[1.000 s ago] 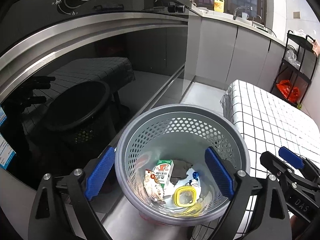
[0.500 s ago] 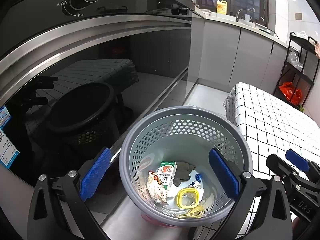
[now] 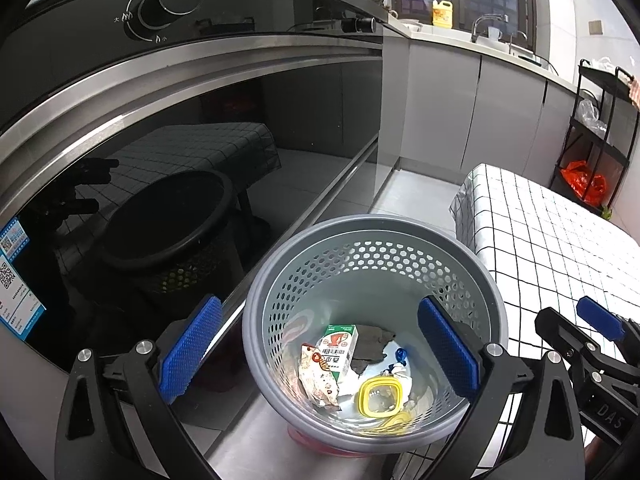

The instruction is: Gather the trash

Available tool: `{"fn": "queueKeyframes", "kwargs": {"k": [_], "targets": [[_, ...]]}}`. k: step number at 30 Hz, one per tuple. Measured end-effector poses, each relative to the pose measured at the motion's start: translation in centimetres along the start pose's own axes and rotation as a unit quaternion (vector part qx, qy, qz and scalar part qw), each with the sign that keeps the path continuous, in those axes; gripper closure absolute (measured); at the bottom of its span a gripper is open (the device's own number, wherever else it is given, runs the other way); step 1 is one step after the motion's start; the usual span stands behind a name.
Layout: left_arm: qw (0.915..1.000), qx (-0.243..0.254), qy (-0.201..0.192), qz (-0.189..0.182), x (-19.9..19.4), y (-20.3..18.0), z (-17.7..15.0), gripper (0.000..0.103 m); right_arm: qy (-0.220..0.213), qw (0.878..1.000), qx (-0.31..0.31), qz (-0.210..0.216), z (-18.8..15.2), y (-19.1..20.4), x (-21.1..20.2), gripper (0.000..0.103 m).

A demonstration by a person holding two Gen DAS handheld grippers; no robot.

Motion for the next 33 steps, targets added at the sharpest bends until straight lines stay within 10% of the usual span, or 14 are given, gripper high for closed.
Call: {"fn": "queueKeyframes", "kwargs": {"k": [33], "targets": [[0.9999,-0.006,-0.008,0.006,-0.18,0.59,0.39,0.006,-0.001,1.000,-0.009,-0.004,0.23,0.64,0.17,0.027]]}}
Point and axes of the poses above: each gripper's, at about its wrist camera, not at the fingertips, and x roughly the way its jaws point, y to its left, z to its top, the point moved 6 cm from there along x, roughly the way its jaws point, and after that the axes turned 10 degrees about -x, right-handed, at the moved point
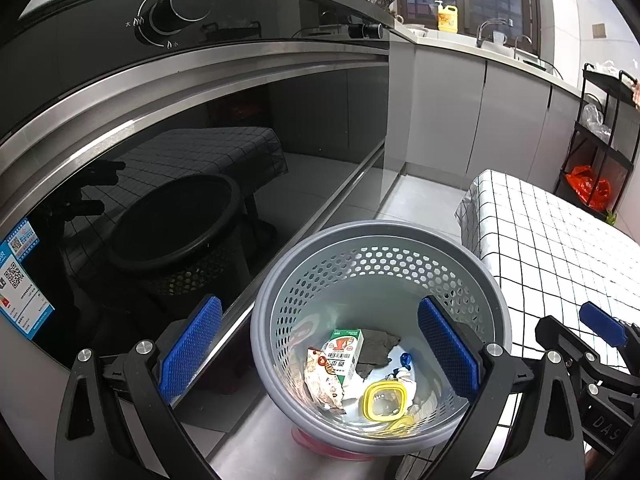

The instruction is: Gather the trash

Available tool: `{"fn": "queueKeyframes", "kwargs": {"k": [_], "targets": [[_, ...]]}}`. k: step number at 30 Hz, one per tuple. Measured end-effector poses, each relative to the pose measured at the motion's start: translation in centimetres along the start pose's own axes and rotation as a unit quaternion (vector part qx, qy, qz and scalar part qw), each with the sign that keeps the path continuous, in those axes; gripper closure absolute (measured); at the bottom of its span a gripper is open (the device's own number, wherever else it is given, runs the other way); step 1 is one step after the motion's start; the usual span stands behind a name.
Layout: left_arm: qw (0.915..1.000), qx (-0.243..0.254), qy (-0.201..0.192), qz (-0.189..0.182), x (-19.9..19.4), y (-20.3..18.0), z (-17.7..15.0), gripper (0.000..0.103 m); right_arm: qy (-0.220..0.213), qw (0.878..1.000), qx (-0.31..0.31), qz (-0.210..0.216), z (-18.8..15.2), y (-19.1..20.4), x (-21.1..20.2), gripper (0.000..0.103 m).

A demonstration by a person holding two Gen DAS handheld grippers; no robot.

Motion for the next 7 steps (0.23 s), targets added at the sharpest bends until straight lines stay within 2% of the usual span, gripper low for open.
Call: {"fn": "queueKeyframes", "kwargs": {"k": [7], "targets": [[1.0000,-0.003,0.004,0.000,0.17,0.22,0.10,0.006,0.000,1.000,0.003,0.001,-0.08,0.10,0.16,0.027]]}}
Point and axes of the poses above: each gripper's, at about its wrist camera, not at the fingertips, and x roughly the way its jaws point, y to its left, z to its top, the point moved 6 cm from there along x, roughly the way its jaws point, and after that the axes turned 10 degrees about -x, right-handed, at the moved point
